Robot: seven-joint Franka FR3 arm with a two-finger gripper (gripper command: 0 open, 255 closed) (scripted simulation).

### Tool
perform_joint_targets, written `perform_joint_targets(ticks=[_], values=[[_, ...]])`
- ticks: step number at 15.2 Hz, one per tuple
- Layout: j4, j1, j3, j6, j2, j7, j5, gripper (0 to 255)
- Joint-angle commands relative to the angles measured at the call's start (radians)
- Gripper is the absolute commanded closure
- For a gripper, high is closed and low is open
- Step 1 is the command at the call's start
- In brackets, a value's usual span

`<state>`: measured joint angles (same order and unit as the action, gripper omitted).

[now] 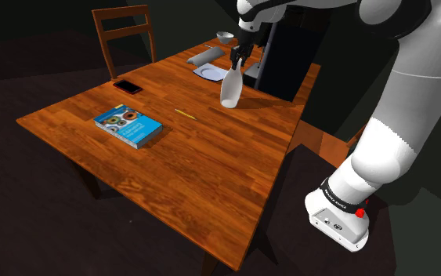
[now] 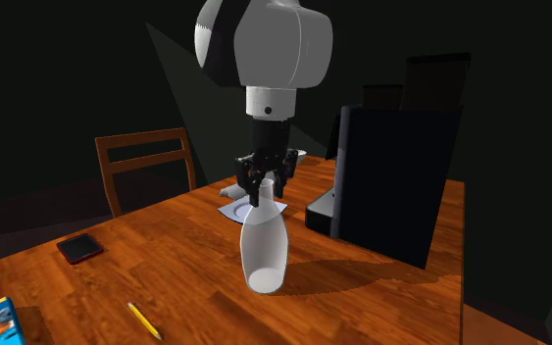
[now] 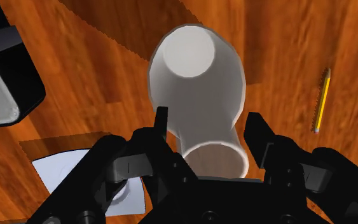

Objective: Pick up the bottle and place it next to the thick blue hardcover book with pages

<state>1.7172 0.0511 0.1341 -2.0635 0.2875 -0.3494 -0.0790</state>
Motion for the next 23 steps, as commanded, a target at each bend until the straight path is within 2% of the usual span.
perform_joint_targets(ticks=[1,9,23], values=[[0.0,0.0,0.0,0.0,0.0,0.0,0.0,255],[0.0,0.0,0.0,0.0,0.0,0.0,0.0,255],[-0.144,0.001,0.003,0.176,-0.032,0.01,0.009,255]])
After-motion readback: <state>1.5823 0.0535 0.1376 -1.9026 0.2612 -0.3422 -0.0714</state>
